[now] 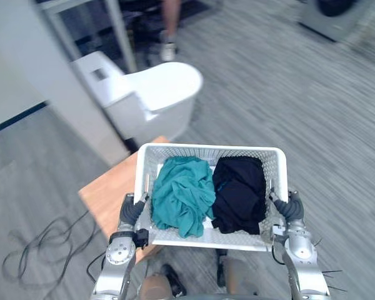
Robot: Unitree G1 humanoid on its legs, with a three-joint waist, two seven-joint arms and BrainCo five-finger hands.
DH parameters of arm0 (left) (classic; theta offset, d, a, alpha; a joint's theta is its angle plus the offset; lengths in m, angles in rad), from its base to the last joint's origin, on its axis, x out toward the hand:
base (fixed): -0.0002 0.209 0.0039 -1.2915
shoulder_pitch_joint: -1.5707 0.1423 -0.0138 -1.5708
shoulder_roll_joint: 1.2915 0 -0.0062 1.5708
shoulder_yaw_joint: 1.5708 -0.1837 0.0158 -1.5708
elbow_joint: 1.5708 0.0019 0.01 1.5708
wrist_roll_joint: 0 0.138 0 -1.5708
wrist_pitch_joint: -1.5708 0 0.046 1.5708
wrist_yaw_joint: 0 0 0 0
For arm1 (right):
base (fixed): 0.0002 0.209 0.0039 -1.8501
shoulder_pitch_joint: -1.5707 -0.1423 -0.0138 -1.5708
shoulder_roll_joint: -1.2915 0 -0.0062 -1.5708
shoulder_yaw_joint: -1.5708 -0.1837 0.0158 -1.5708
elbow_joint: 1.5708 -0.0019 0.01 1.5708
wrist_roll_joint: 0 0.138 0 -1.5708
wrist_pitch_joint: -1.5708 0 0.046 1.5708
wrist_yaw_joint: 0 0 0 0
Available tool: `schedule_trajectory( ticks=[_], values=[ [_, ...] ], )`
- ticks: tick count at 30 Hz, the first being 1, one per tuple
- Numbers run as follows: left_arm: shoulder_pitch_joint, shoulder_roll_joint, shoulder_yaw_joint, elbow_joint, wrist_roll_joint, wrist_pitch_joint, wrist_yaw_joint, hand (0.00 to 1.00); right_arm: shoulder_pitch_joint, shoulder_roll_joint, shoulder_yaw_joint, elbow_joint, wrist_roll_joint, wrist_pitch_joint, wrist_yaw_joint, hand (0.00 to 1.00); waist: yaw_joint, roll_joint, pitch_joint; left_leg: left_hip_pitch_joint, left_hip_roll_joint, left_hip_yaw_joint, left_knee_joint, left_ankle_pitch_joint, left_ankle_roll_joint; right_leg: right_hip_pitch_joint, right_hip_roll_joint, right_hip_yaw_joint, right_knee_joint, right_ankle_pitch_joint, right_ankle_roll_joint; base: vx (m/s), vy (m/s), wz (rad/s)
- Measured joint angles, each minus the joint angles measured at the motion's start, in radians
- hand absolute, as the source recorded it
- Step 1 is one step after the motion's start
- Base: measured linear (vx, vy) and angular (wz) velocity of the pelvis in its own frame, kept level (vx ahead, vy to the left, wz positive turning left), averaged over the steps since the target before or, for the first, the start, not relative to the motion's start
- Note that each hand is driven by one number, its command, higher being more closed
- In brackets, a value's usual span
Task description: Pick up the laundry basket with both hands and put the clothes into the washing machine.
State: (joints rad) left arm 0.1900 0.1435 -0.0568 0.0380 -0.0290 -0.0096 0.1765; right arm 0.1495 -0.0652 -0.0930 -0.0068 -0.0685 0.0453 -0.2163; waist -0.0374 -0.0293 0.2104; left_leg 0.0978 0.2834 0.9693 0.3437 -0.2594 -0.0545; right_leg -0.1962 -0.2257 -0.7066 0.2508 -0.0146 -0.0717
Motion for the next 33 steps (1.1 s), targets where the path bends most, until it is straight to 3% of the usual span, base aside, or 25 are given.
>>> schedule_trajectory(
  ticks=[2,3,4,5,6,7,10,11,12,13,14,15,17,19,20,21,22,23,24,26,27,29,30,32,33],
  values=[
    [-0.004,-0.005,-0.003,0.006,0.0,0.002,-0.002,1.0,-0.005,-0.009,0.001,0.005,0.001,0.0,0.0,1.0,-0.001,0.024,-0.002,0.008,0.112,0.005,0.161,-0.039,0.016,-0.009,0.075,0.073,0.001,-0.012,-0.001,0.2,-0.194,-1.58],
    [0.007,-0.009,-0.004,0.006,-0.009,0.002,0.0,1.0,-0.009,-0.027,0.013,0.006,0.003,0.0,0.0,1.0,0.01,0.037,-0.002,0.002,0.205,-0.039,0.324,-0.042,0.094,-0.006,0.132,0.135,0.012,-0.036,-0.018,0.2,-0.2,-1.85],
    [0.017,-0.017,-0.004,0.011,-0.029,0.002,0.002,1.0,-0.013,-0.043,0.023,0.006,0.006,0.001,-0.001,1.0,0.028,0.051,-0.004,-0.044,0.279,-0.146,0.497,-0.018,0.216,0.008,0.184,0.194,0.019,-0.058,-0.032,0.18,-0.181,-1.91],
    [0.027,-0.022,-0.007,0.014,-0.041,0.002,0.002,1.0,-0.017,-0.056,0.026,0.006,0.006,0.001,-0.001,1.0,0.029,0.058,-0.005,-0.078,0.284,-0.229,0.562,-0.018,0.217,0.017,0.205,0.224,0.02,-0.068,-0.031,0.16,-0.107,-1.84],
    [0.04,-0.039,-0.006,0.013,-0.052,-0.001,0.007,1.0,-0.031,-0.078,0.036,0.006,0.005,0.003,-0.005,1.0,0.032,0.064,-0.004,-0.143,0.224,-0.391,0.62,-0.026,0.201,0.032,0.236,0.296,0.018,-0.074,-0.04,0.17,-0.021,-1.87],
    [0.054,-0.058,0.008,0.013,-0.065,-0.003,0.014,1.0,-0.039,-0.099,0.048,0.006,0.006,0.003,-0.006,1.0,0.052,0.068,-0.005,-0.209,0.109,-0.556,0.623,-0.045,0.164,0.049,0.258,0.368,0.008,-0.076,-0.043,0.19,0.021,-1.96],
    [0.113,-0.082,0.022,0.012,-0.08,-0.024,0.026,1.0,-0.043,-0.123,0.099,0.005,0.005,0.003,0.003,1.0,0.093,0.078,-0.01,-0.327,-0.103,-0.806,0.455,-0.062,0.111,0.117,0.282,0.48,-0.067,-0.068,-0.039,0.27,0.151,-1.95],
    [0.12,-0.081,0.022,0.012,-0.082,-0.024,0.027,1.0,-0.04,-0.122,0.104,0.005,0.005,0.004,0.004,1.0,0.102,0.081,-0.011,-0.347,-0.126,-0.832,0.396,-0.057,0.097,0.131,0.286,0.492,-0.091,-0.054,-0.031,0.25,0.161,-1.48],
    [0.123,-0.081,0.023,0.012,-0.085,-0.023,0.027,1.0,-0.031,-0.123,0.111,-0.002,0.006,0.004,0.003,1.0,0.11,0.096,-0.013,-0.382,-0.148,-0.871,0.238,-0.018,0.034,0.156,0.302,0.523,-0.136,-0.032,-0.012,0.2,0.136,-0.97],
    [0.124,-0.084,0.024,0.012,-0.085,-0.022,0.026,1.0,-0.026,-0.126,0.111,-0.011,0.005,0.005,0.002,1.0,0.109,0.112,-0.012,-0.39,-0.154,-0.881,0.147,0.009,0.008,0.167,0.311,0.53,-0.152,-0.031,-0.009,0.27,0.186,-0.98],
    [0.125,-0.083,0.028,0.017,-0.086,-0.019,0.025,1.0,-0.019,-0.123,0.116,-0.013,0.005,0.007,-0.001,1.0,0.111,0.109,-0.011,-0.376,-0.176,-0.88,0.098,0.095,0.032,0.19,0.307,0.566,-0.172,-0.04,0.007,0.35,0.2,-0.4],
    [0.112,-0.078,0.029,0.016,-0.085,-0.017,0.022,1.0,-0.012,-0.118,0.112,-0.022,0.005,0.006,-0.006,1.0,0.102,0.085,-0.014,-0.37,-0.203,-0.871,0.07,0.099,0.023,0.199,0.277,0.582,-0.201,-0.044,0.024,0.44,0.252,-0.06],
    [0.076,-0.085,0.023,0.015,-0.082,-0.015,0.018,1.0,-0.025,-0.124,0.087,-0.025,0.005,0.007,-0.028,1.0,0.106,0.084,-0.012,-0.414,-0.21,-0.86,0.073,0.103,0.027,0.199,0.258,0.578,-0.217,-0.056,0.044,0.33,0.217,0.31],
    [0.086,-0.1,0.028,0.015,-0.076,-0.009,0.021,1.0,-0.028,-0.121,0.096,-0.024,0.001,0.007,-0.026,1.0,0.127,0.066,-0.02,-0.383,-0.224,-0.795,0.056,0.113,0.11,0.204,0.205,0.585,-0.12,-0.142,0.107,0.43,0.256,0.11],
    [0.096,-0.097,0.029,0.015,-0.075,-0.009,0.021,1.0,-0.02,-0.114,0.097,-0.023,-0.003,0.007,-0.023,1.0,0.133,0.053,-0.025,-0.348,-0.245,-0.775,0.06,0.087,0.149,0.198,0.175,0.593,-0.045,-0.183,0.136,0.5,0.232,0.05],
    [0.102,-0.096,0.028,0.015,-0.074,-0.008,0.021,1.0,-0.022,-0.112,0.096,-0.013,-0.003,0.007,-0.019,1.0,0.135,0.052,-0.026,-0.327,-0.264,-0.77,0.08,0.052,0.162,0.156,0.153,0.617,0.108,-0.227,0.192,0.5,0.238,0.21],
    [0.103,-0.087,0.026,0.015,-0.074,-0.005,0.02,1.0,-0.024,-0.101,0.093,-0.005,-0.007,0.007,-0.015,1.0,0.129,0.051,-0.024,-0.299,-0.283,-0.775,0.09,0.019,0.174,0.068,0.126,0.646,0.359,-0.235,0.267,0.38,0.193,0.3],
    [0.102,-0.079,0.026,0.014,-0.074,-0.002,0.02,1.0,-0.023,-0.091,0.092,-0.001,-0.014,0.007,-0.015,1.0,0.126,0.044,-0.019,-0.271,-0.298,-0.781,0.088,0.003,0.176,0.017,0.102,0.654,0.498,-0.221,0.291,0.5,0.215,0.38],
    [0.11,-0.06,0.024,0.014,-0.075,0.009,0.022,1.0,-0.02,-0.071,0.093,0.019,-0.023,0.007,-0.012,1.0,0.118,0.036,-0.014,-0.195,-0.326,-0.791,0.066,-0.021,0.179,-0.045,0.057,0.651,0.726,-0.224,0.271,0.53,0.152,0.35],
    [0.126,-0.037,0.022,0.011,-0.074,0.012,0.024,1.0,-0.011,-0.054,0.095,0.042,-0.025,0.007,0.0,1.0,0.094,0.045,-0.012,-0.077,-0.336,-0.814,0.001,-0.032,0.182,-0.091,0.025,0.6,0.825,-0.242,0.197,0.53,0.095,0.36],
    [0.124,-0.025,0.022,0.005,-0.075,0.012,0.024,1.0,-0.011,-0.041,0.095,0.041,-0.024,0.007,0.003,1.0,0.074,0.049,-0.01,-0.022,-0.334,-0.837,-0.045,-0.034,0.185,-0.125,0.012,0.548,0.782,-0.258,0.167,0.62,0.022,0.31],
    [0.108,-0.013,0.021,-0.003,-0.075,0.011,0.023,1.0,-0.025,-0.042,0.09,0.042,-0.023,0.005,0.004,1.0,0.073,0.054,-0.011,0.03,-0.318,-0.856,-0.097,-0.062,0.178,-0.21,0.033,0.49,0.624,-0.267,0.142,0.62,-0.02,0.14],
    [0.094,-0.012,0.019,0.002,-0.075,0.012,0.023,1.0,-0.033,-0.042,0.08,0.043,-0.023,0.006,0.004,1.0,0.07,0.064,-0.005,0.068,-0.295,-0.859,-0.126,-0.073,0.157,-0.243,0.073,0.487,0.421,-0.232,0.128,0.53,-0.072,0.17],
    [0.082,-0.011,0.016,0.006,-0.073,0.013,0.02,1.0,-0.032,-0.04,0.071,0.047,-0.02,0.006,0.003,1.0,0.045,0.076,0.005,0.14,-0.264,-0.87,-0.161,-0.092,0.122,-0.246,0.13,0.509,0.066,-0.068,0.149,0.59,-0.112,0.33],
    [0.074,-0.009,0.014,0.012,-0.063,0.013,0.02,1.0,-0.032,-0.042,0.071,0.048,-0.021,0.006,0.002,1.0,0.033,0.057,0.001,0.189,-0.268,-0.877,-0.178,-0.107,0.095,-0.244,0.135,0.542,-0.118,0.031,0.171,0.67,-0.184,0.5]
  ],
)
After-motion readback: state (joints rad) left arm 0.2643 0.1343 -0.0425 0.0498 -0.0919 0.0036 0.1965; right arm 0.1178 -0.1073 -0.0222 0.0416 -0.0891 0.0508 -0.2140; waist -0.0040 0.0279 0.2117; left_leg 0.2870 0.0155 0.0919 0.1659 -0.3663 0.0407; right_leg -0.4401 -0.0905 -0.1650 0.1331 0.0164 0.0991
